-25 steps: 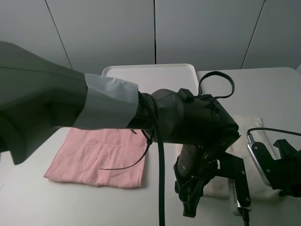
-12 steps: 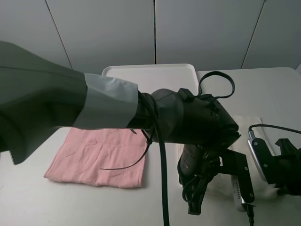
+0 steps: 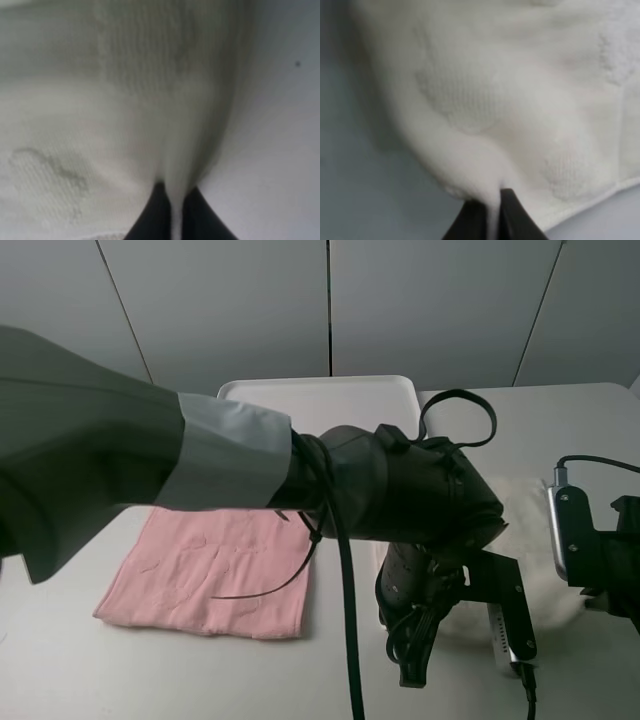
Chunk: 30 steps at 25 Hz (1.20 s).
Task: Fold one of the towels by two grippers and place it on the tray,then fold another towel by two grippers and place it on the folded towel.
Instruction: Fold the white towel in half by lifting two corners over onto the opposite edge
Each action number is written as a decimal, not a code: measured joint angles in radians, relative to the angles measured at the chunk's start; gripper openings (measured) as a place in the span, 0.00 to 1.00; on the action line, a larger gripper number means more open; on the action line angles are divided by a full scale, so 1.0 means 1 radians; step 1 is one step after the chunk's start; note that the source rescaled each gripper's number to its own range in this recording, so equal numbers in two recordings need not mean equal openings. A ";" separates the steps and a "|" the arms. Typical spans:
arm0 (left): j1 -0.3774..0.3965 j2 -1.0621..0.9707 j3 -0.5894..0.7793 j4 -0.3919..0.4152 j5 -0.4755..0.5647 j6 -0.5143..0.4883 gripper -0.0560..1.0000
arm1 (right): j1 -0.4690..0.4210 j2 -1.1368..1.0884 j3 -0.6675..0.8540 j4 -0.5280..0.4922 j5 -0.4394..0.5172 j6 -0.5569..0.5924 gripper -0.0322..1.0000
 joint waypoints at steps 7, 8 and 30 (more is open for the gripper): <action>0.092 -0.116 0.000 -0.040 -0.056 -0.025 0.05 | 0.000 -0.084 -0.002 0.063 -0.002 0.127 0.03; 0.106 -0.133 0.000 -0.044 -0.061 -0.025 0.05 | 0.000 -0.098 -0.012 0.067 -0.002 0.154 0.03; 0.287 -0.177 0.000 -0.076 -0.196 -0.081 0.05 | 0.000 -0.015 -0.190 0.073 -0.071 0.818 0.03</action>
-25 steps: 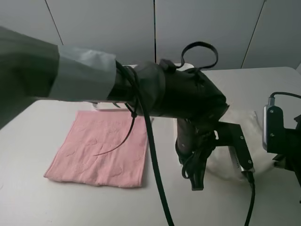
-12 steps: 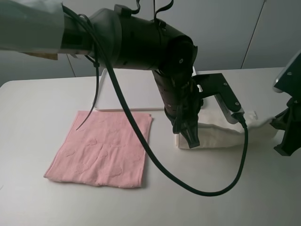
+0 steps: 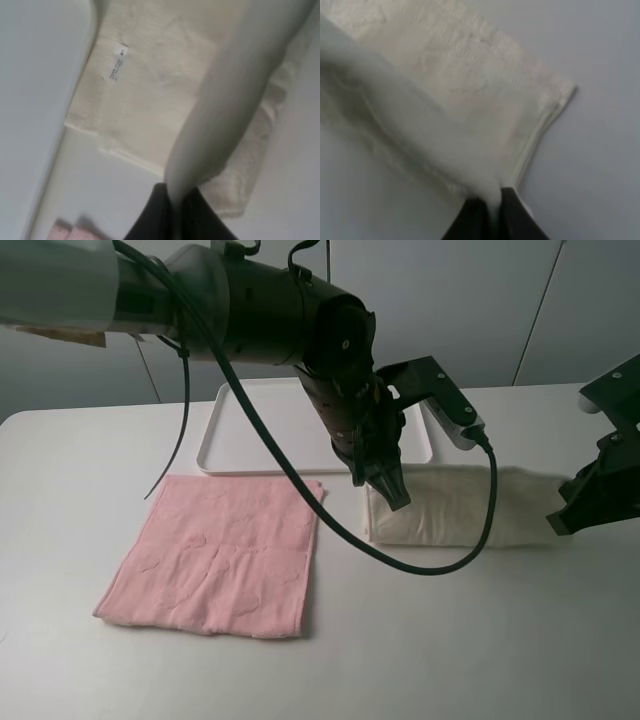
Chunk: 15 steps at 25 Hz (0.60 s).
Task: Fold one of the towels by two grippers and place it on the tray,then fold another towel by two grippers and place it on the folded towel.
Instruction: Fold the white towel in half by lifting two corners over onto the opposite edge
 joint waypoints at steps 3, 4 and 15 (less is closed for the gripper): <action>0.006 0.008 0.000 -0.001 -0.021 -0.001 0.05 | 0.000 0.043 0.000 0.000 -0.046 0.023 0.03; 0.008 0.013 0.000 -0.001 -0.026 -0.001 0.05 | 0.000 0.055 0.000 0.000 -0.060 0.025 0.03; 0.015 0.060 0.000 0.050 -0.125 -0.050 0.07 | 0.000 0.140 -0.002 0.000 -0.226 0.027 0.05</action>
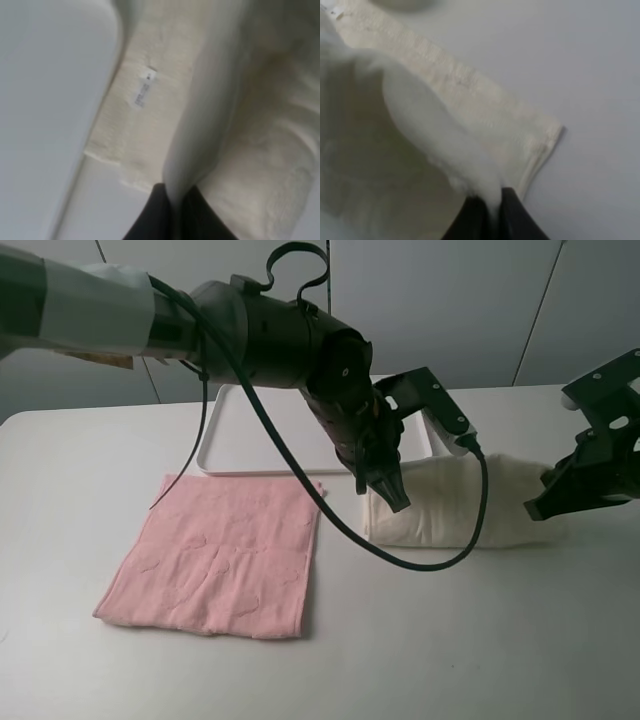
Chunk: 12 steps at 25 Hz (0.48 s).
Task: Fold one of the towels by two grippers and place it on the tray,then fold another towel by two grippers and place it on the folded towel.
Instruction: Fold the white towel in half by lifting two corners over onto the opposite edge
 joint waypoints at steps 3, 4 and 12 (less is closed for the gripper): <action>0.000 0.000 0.000 0.082 -0.012 -0.085 0.19 | 0.000 0.005 0.000 0.000 -0.018 0.000 0.18; 0.000 0.000 0.000 0.111 -0.017 -0.119 0.27 | 0.000 0.005 0.000 0.000 -0.027 -0.009 0.26; 0.000 0.000 0.000 0.294 -0.005 -0.373 0.98 | 0.000 0.007 -0.003 0.154 -0.114 -0.029 0.99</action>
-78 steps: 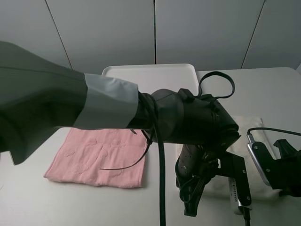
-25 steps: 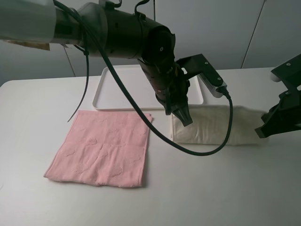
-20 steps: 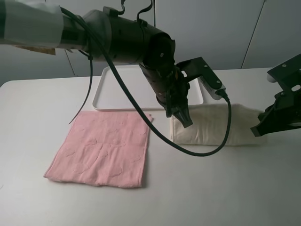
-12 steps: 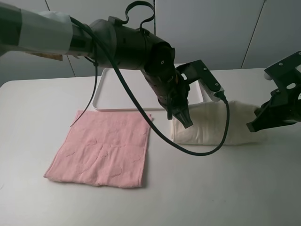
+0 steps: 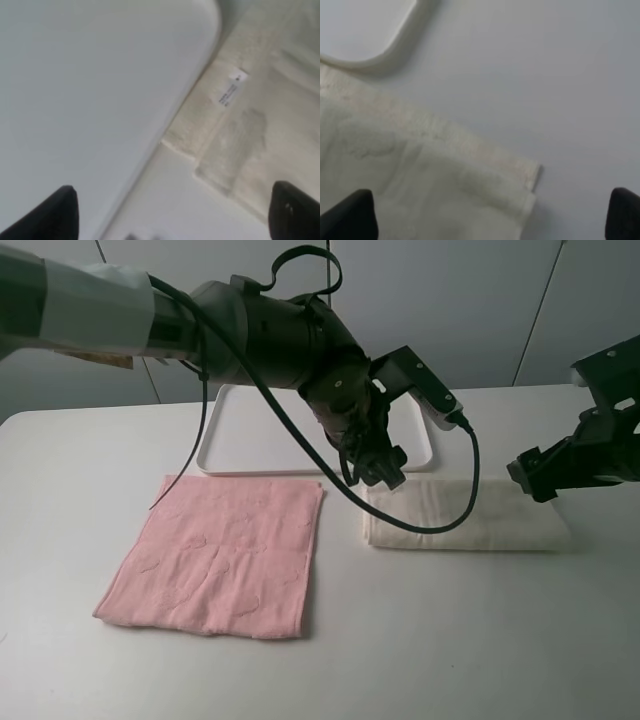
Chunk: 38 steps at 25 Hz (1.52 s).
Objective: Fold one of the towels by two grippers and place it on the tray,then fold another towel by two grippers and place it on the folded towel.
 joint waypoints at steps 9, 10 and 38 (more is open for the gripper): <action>0.061 0.039 -0.120 -0.270 0.238 -0.067 0.99 | -0.083 0.002 -0.192 0.231 0.370 0.002 1.00; 0.079 0.051 -0.151 -0.316 0.264 -0.069 0.99 | -0.099 0.002 -0.217 0.234 0.418 0.005 1.00; 0.105 0.306 -0.422 -0.451 0.516 -0.261 0.99 | -0.130 0.305 -0.436 -0.066 0.766 0.347 0.99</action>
